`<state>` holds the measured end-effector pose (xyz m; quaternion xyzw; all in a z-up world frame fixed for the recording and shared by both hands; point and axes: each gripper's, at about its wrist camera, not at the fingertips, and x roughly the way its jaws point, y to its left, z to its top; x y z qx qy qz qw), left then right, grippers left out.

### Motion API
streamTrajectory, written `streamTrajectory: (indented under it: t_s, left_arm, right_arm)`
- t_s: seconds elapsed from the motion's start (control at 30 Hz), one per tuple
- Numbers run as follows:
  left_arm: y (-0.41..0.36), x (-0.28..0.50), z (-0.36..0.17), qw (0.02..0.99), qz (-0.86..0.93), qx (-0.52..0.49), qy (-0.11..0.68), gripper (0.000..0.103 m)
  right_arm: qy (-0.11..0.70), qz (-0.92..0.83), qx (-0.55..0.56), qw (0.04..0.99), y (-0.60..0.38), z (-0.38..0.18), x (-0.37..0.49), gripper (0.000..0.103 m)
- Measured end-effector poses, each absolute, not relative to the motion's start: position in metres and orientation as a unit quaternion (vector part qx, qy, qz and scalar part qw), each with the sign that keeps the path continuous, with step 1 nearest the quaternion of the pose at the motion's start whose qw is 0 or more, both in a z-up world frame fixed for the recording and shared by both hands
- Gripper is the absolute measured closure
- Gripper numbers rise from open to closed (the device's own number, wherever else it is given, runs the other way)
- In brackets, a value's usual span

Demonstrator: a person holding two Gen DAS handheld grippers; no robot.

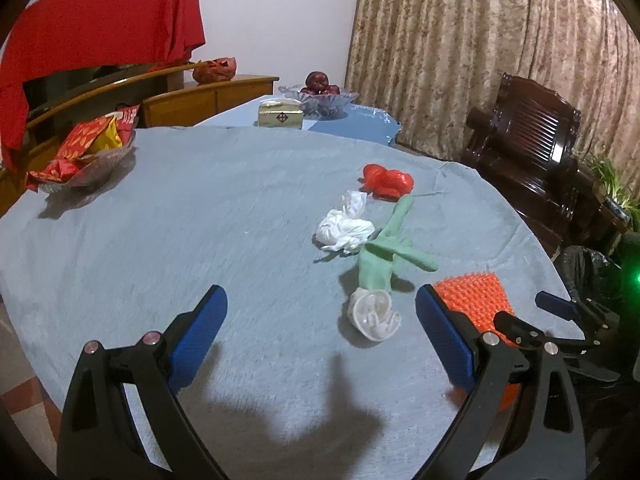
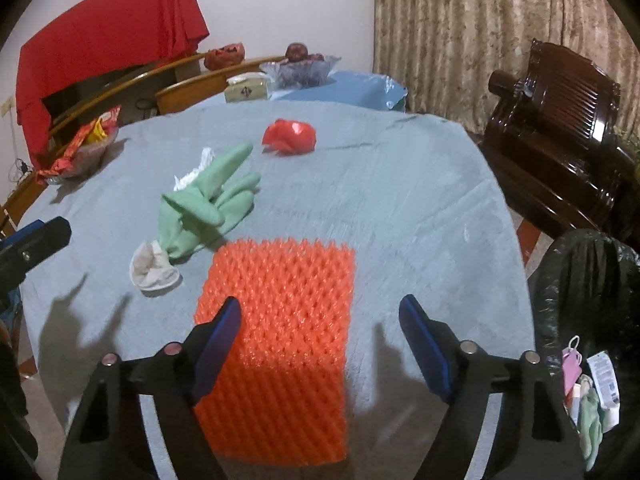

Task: Collect trash
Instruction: 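Move both tools back to the table toward the orange mesh and glove, then grasp the white glove-like item with the left tool while the right tool grasps the orange mesh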

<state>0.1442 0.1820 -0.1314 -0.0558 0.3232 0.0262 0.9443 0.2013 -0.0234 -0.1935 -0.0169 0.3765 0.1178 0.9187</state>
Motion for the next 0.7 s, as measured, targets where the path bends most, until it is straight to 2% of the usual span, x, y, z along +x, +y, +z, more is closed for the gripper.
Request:
streamTrajectory:
  t_s: [0.13,0.3,0.37,0.53,0.7]
  left_arm:
    - [0.184,0.147,-0.134,0.943,0.026,-0.059,0.326,0.01]
    - [0.185,0.148,-0.137,0.943,0.024,-0.058,0.328,0.01]
    - [0.186,0.15,-0.138,0.942,0.024,-0.058,0.329,0.01]
    - [0.183,0.152,-0.14,0.941,0.02,-0.058,0.333,0.01]
    - [0.176,0.155,-0.141,0.94,0.012,-0.059,0.336,0.011]
  right_arm:
    - [0.391,0.12,-0.025,0.912,-0.017,-0.202,0.205,0.029]
    - [0.413,0.137,-0.025,0.9,-0.011,-0.212,0.207,0.047]
    - [0.413,0.147,-0.031,0.898,-0.007,-0.211,0.206,0.063]
    - [0.406,0.17,-0.038,0.897,-0.004,-0.206,0.203,0.09]
    - [0.4,0.169,-0.018,0.901,-0.018,-0.194,0.203,0.091]
